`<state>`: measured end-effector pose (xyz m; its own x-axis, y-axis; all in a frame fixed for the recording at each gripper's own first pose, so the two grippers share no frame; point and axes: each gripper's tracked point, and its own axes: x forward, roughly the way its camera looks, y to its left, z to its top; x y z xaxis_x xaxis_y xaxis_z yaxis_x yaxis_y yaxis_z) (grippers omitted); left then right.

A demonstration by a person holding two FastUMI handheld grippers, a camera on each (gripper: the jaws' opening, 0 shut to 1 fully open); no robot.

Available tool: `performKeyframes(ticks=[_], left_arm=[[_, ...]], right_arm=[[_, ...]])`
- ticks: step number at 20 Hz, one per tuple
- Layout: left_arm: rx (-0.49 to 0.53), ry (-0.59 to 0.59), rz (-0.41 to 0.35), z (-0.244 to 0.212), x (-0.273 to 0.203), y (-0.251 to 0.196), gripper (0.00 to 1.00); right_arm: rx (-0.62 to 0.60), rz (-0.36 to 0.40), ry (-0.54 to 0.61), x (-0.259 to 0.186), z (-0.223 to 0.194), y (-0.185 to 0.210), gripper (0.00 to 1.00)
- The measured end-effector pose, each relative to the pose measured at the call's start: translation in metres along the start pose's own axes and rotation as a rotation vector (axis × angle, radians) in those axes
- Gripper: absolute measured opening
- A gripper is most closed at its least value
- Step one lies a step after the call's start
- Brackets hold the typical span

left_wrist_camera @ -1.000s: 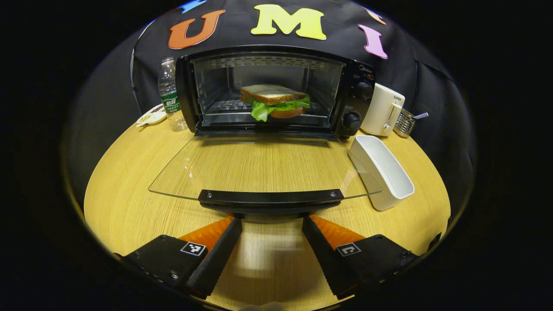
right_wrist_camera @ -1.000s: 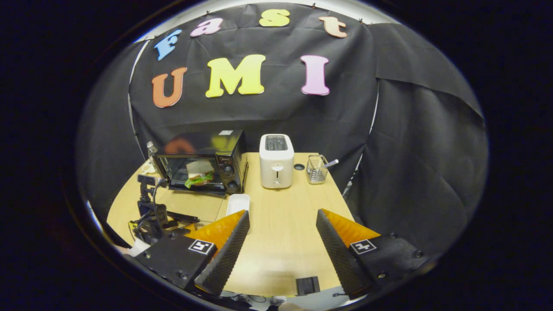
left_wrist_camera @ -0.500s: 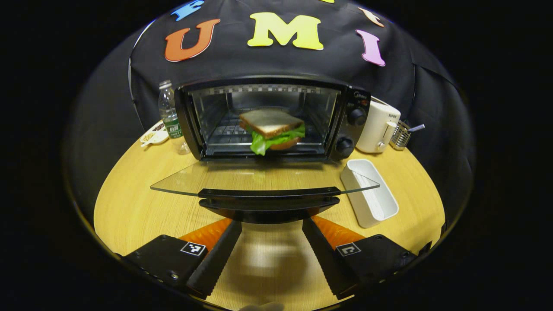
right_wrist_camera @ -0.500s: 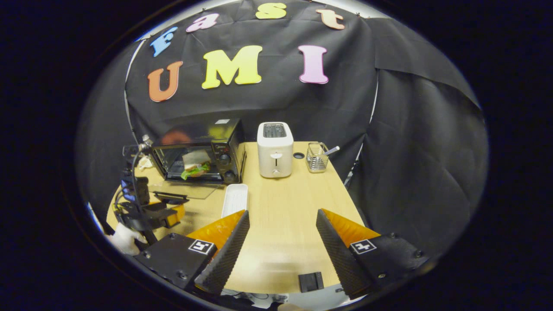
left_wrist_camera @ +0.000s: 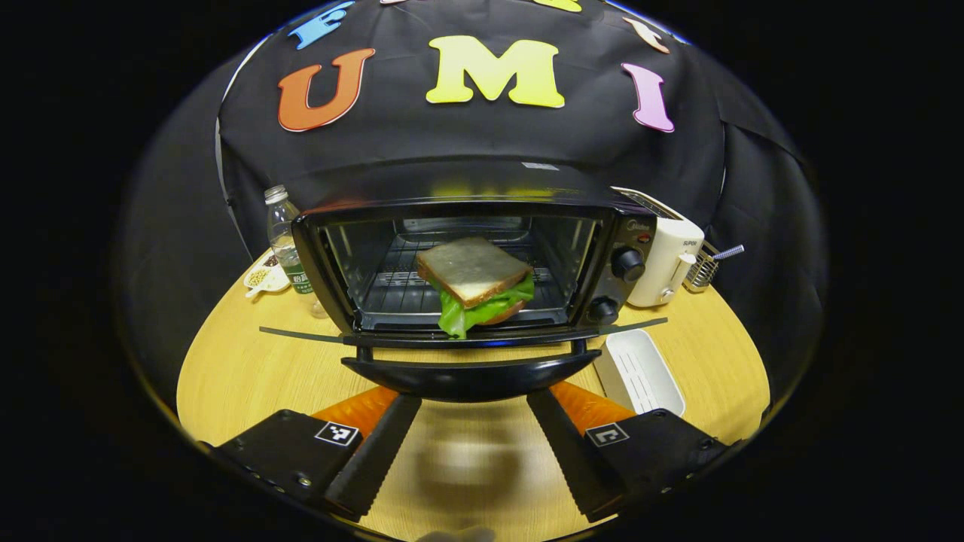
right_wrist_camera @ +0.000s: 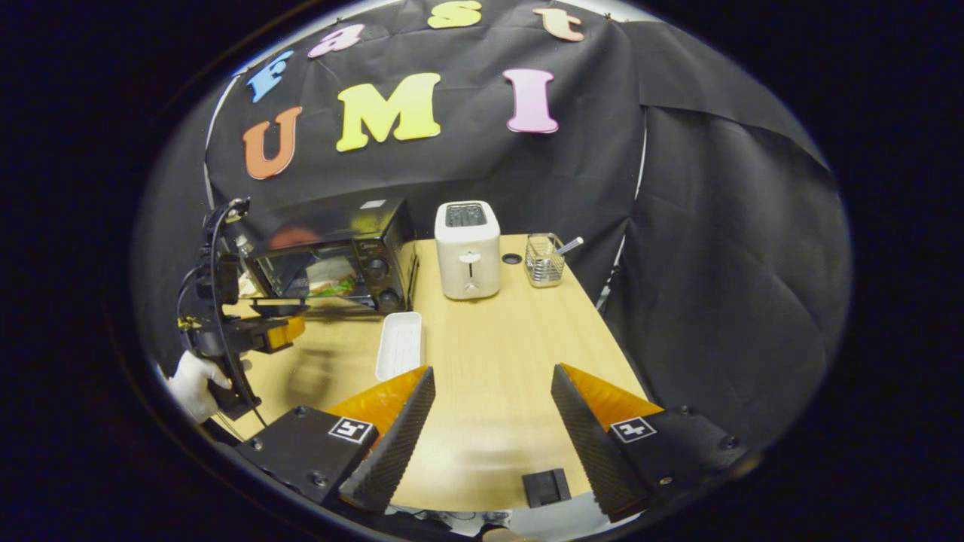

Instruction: Open the electric oven with the left hand, put the food in, and close the electric oven.

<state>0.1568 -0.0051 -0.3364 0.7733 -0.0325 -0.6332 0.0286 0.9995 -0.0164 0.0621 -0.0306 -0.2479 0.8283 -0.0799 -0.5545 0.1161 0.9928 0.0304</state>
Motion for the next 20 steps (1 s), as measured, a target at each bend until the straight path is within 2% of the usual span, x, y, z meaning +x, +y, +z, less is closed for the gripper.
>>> performKeyframes(ticks=[9, 10, 11, 12, 20], left_arm=[[0.042, -0.102, -0.017, 0.061, 0.015, 0.001, 0.94], [0.060, -0.115, -0.013, 0.066, 0.019, 0.003, 0.94], [0.070, -0.118, -0.004, 0.070, 0.020, 0.005, 0.94], [0.072, -0.125, -0.003, 0.073, 0.022, 0.006, 0.94], [0.052, -0.123, -0.003, 0.068, 0.000, 0.010, 0.94]], right_arm=[[0.042, -0.036, -0.027, -0.009, 0.009, -0.007, 0.99], [0.044, -0.034, -0.028, -0.010, 0.011, -0.006, 0.91], [0.040, -0.032, -0.031, -0.011, 0.012, -0.004, 0.91], [0.034, -0.033, -0.040, -0.013, 0.016, -0.003, 0.99], [-0.004, -0.006, -0.068, -0.022, 0.028, 0.006, 0.99]])
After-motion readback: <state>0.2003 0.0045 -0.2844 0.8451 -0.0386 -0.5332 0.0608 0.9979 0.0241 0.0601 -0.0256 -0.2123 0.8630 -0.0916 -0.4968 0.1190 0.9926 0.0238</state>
